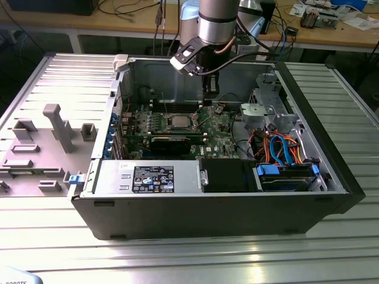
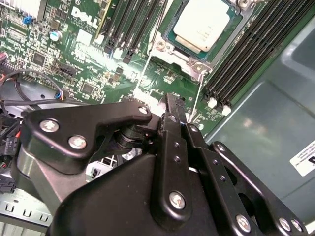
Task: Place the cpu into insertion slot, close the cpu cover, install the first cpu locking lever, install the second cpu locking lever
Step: 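Close the cpu cover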
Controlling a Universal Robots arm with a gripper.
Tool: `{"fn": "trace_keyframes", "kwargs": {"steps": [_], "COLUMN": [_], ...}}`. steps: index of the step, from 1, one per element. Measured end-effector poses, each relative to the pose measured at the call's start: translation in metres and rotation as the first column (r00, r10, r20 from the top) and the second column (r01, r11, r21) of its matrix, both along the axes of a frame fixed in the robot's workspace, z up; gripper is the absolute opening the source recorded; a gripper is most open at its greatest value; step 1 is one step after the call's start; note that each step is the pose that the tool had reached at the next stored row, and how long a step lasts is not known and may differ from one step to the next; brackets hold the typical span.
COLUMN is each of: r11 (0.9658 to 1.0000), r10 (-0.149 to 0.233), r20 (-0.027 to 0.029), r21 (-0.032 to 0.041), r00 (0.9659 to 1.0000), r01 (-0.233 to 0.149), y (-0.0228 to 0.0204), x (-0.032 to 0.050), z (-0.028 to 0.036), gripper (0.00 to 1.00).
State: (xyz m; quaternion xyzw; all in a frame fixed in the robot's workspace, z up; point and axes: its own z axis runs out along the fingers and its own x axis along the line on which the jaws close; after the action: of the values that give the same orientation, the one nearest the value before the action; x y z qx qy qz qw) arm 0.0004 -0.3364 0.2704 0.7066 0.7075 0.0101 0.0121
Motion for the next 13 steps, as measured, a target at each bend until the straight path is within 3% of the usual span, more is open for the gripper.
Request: {"fn": "trace_keyframes", "kwargs": {"steps": [13], "r11": [1.0], "r10": [0.0], "r20": [0.0], "r21": [-0.0007], "r00": [1.0], "r01": [0.0], "y": [0.0], "x": [0.0172], "z": [-0.0017], "gripper": [0.11]}}
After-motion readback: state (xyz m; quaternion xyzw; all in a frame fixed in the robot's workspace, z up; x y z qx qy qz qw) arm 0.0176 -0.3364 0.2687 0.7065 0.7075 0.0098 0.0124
